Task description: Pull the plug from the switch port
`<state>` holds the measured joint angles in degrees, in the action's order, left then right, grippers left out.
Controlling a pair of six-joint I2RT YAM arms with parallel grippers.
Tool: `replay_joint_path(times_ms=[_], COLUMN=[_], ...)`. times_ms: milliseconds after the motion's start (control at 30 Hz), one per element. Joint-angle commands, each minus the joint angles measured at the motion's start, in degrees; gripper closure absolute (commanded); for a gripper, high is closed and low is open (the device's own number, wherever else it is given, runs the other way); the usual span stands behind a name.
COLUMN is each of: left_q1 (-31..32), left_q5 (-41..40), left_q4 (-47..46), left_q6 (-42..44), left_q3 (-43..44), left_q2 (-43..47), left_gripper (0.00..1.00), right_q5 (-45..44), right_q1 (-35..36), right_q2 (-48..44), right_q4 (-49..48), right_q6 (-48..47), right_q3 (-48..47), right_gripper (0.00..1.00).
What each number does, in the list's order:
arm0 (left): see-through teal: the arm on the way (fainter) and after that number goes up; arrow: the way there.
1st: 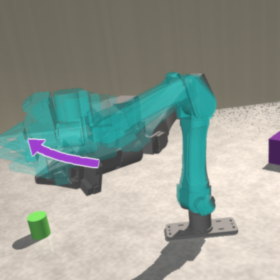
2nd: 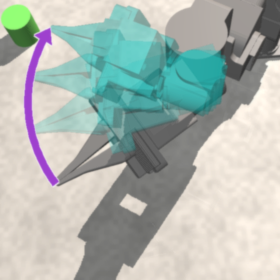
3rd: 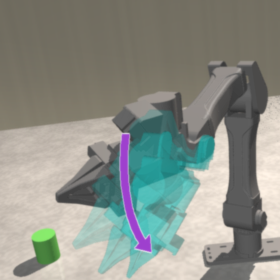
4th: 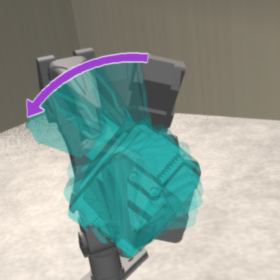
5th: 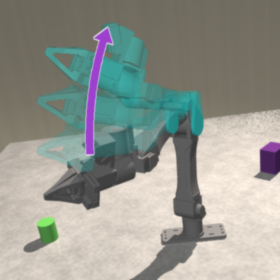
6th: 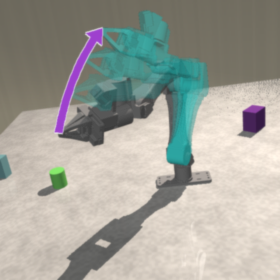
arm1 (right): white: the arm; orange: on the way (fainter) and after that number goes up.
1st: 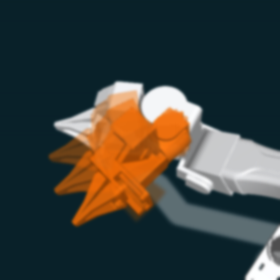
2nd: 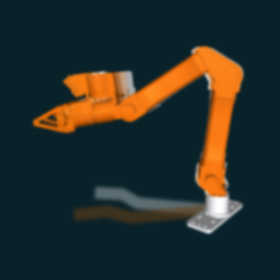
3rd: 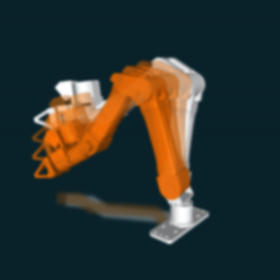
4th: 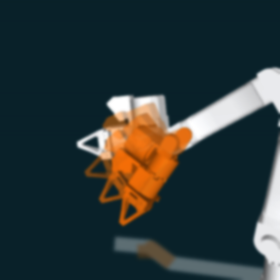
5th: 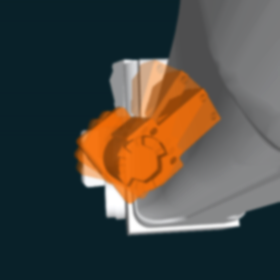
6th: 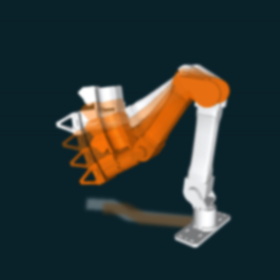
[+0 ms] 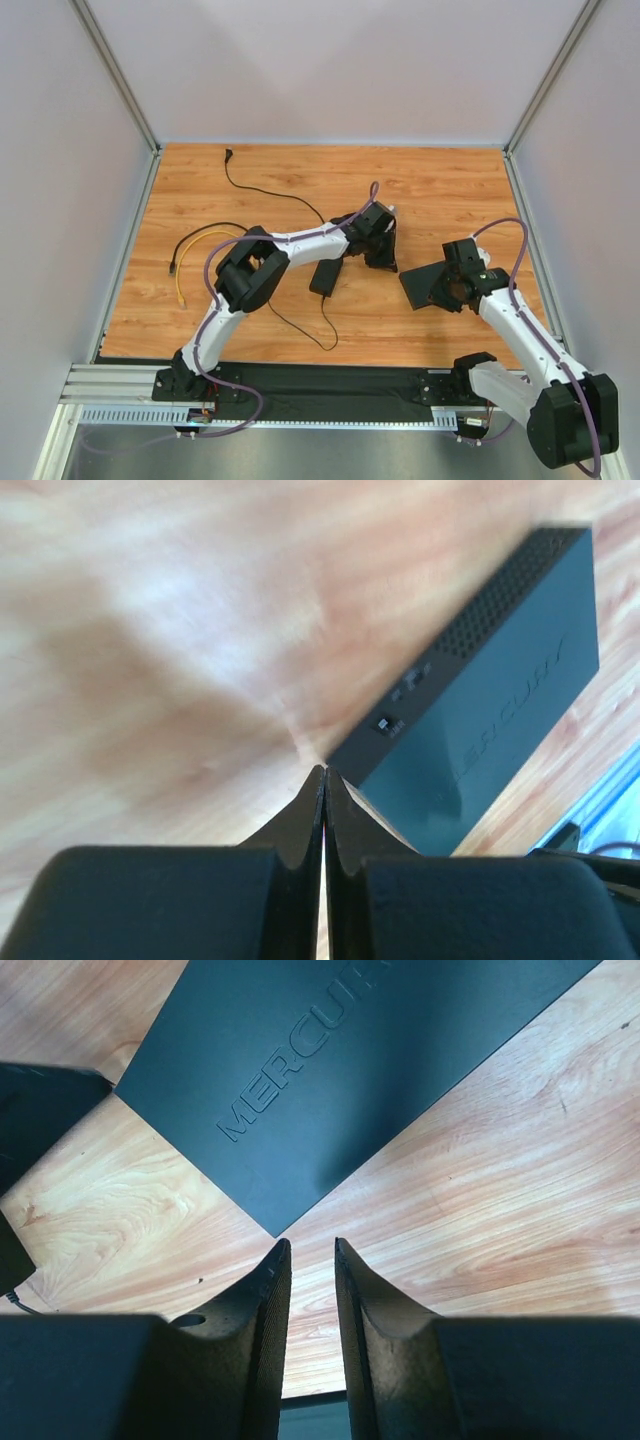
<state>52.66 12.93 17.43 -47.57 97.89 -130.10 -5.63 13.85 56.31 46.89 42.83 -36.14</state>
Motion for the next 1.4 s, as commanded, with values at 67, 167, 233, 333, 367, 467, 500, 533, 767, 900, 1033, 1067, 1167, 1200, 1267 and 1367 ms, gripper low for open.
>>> replay_joint_path(times_ms=[67,167,233,333,367,467,500,533,767,900,1033,1067,1167,1200,1267,1367], left_q1=[-2.13,-2.65,-2.74,-3.96,-4.49,-8.62,-9.68,-11.51,-13.11,-13.99,-14.34,-14.34,-14.34,-14.34,-14.34,-14.34], left_q5=[-3.25,-7.47,-10.63,-12.75,-12.75,-10.31,-9.16,-7.93,-5.98,-5.37,-2.74,-2.21,-1.15,-1.15,-1.06,-1.68], left_q4=[3.47,4.54,4.46,3.66,3.49,0.43,-0.72,-2.47,0.40,1.29,-2.47,-3.27,-8.28,-9.51,-11.71,-11.19], left_q6=[5.46,7.92,9.07,10.92,11.01,9.52,8.73,8.64,9.61,5.92,-0.14,-2.59,-7.33,-8.40,-11.12,-12.98], left_q3=[0.73,-4.09,-10.32,-20.08,-22.54,-36.92,-39.85,-42.58,-60.24,-69.39,-77.48,-80.45,-86.95,-88.64,-92.86,-96.82], left_q2=[6.52,13.71,20.83,31.20,33.92,48.57,51.67,54.49,78.90,89.30,95.99,97.92,102.13,103.29,107.85,116.96], left_gripper=[1.00,0.99,0.97,0.94,0.94,0.92,0.88,0.84,0.68,0.48,0.41,0.38,0.33,0.32,0.30,0.29], right_q5=[0.09,0.09,0.62,1.23,1.41,2.02,2.37,3.07,3.96,4.05,4.05,4.22,6.92,8.25,9.23,9.41], right_q1=[0.39,1.01,1.62,2.76,2.94,3.20,3.20,3.29,3.38,3.38,3.38,3.38,3.29,3.38,3.38,3.38], right_q2=[1.78,2.22,2.13,1.87,1.87,1.78,1.52,1.43,-1.73,-5.42,-9.37,-9.99,-10.35,-10.43,-12.00,-18.05], right_q4=[-4.26,-5.67,-6.81,-8.39,-8.83,-10.68,-11.99,-12.70,-19.64,-23.24,-26.32,-26.85,-28.86,-29.83,-33.07,-36.69], right_q6=[-1.60,-2.31,-2.75,-3.28,-3.71,-4.33,-4.42,-4.33,-2.93,-1.88,0.76,1.03,2.43,2.96,5.67,9.62], right_q3=[-0.07,0.19,0.19,0.02,-0.07,0.19,0.80,1.16,6.87,11.61,16.36,17.15,19.08,19.87,23.54,28.48], right_gripper=[0.73,0.71,0.71,0.70,0.69,0.68,0.66,0.65,0.49,0.33,0.13,0.09,0.00,0.00,0.00,0.00])
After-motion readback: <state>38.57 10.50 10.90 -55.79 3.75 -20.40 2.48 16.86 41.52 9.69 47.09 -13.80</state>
